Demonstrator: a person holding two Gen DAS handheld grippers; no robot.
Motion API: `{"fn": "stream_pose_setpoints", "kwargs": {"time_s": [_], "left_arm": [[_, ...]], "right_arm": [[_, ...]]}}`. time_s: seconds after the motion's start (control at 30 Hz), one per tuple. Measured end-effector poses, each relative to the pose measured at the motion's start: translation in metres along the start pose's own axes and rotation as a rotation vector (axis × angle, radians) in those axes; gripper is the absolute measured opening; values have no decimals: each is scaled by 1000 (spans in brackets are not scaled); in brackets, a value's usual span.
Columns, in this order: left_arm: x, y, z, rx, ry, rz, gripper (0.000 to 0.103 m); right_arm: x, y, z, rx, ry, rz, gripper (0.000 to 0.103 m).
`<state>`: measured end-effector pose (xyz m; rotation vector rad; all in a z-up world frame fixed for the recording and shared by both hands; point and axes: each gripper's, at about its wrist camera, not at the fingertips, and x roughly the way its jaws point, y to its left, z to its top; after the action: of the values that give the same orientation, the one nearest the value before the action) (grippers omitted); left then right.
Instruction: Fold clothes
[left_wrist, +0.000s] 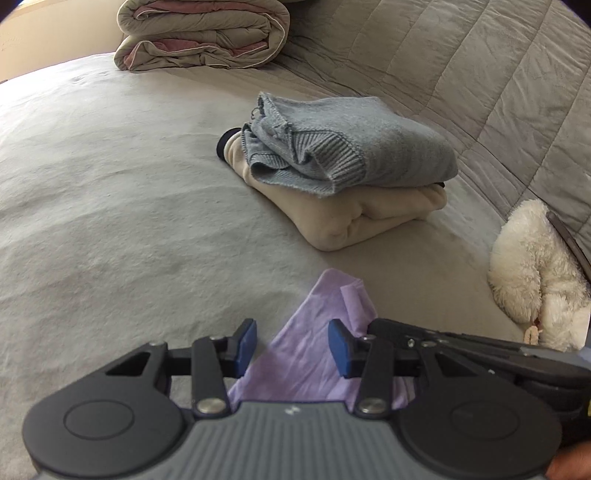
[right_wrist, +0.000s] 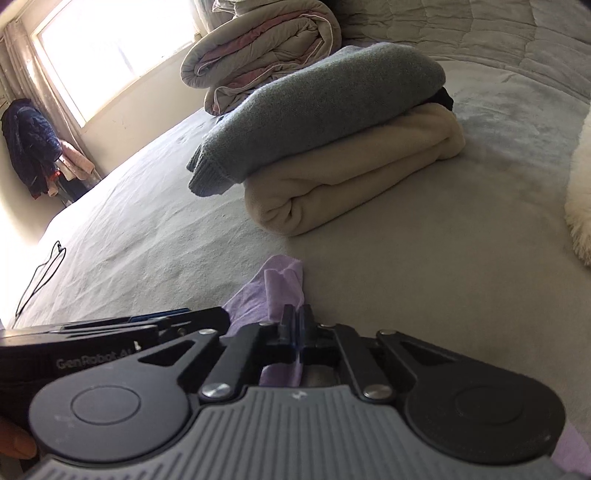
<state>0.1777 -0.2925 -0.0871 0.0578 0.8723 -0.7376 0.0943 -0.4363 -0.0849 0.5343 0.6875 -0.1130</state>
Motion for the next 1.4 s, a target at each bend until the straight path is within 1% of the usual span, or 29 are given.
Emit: {"fn": "stream_pose_setpoints", "kwargs": {"time_s": [0.1, 0.17, 0.23, 0.3, 0.4, 0.57, 0.7, 0.83, 0.97, 1.13, 1.3, 1.4], "left_arm": [[10, -11, 2, 20, -8, 16, 42], [14, -17, 3, 18, -10, 20, 33], [14, -20, 3, 2, -3, 11, 2], [10, -22, 3, -10, -2, 10, 2], [-4, -26, 1, -6, -28, 19, 2], [-39, -25, -2, -35, -102, 16, 2], [-70, -26, -3, -66, -170, -4, 2], [-101, -31, -7, -71, -229, -32, 2], [-129, -43, -11, -51, -275, -50, 2], [-158, -60, -15, -22, -314, -64, 2], [-176, -78, -21, 23, -328, -80, 2], [-179, -88, -25, 36, -328, -95, 2]], "right_arm": [[-9, -8, 3, 57, -12, 5, 1], [-14, -11, 4, 76, -22, 7, 1], [-20, -13, 4, 95, -31, 10, 1], [-25, -16, 5, 114, -41, 12, 1], [-37, -14, 4, 107, -63, 24, 1], [-63, -5, 3, 79, -119, 43, 1], [-86, 4, 0, 60, -159, 68, 1], [-113, 15, -4, 38, -210, 94, 1], [-142, 24, -9, 20, -264, 117, 1], [-174, 35, -16, -8, -319, 134, 1], [-198, 38, -23, -53, -345, 126, 1], [-205, 31, -28, -45, -349, 112, 1]]}}
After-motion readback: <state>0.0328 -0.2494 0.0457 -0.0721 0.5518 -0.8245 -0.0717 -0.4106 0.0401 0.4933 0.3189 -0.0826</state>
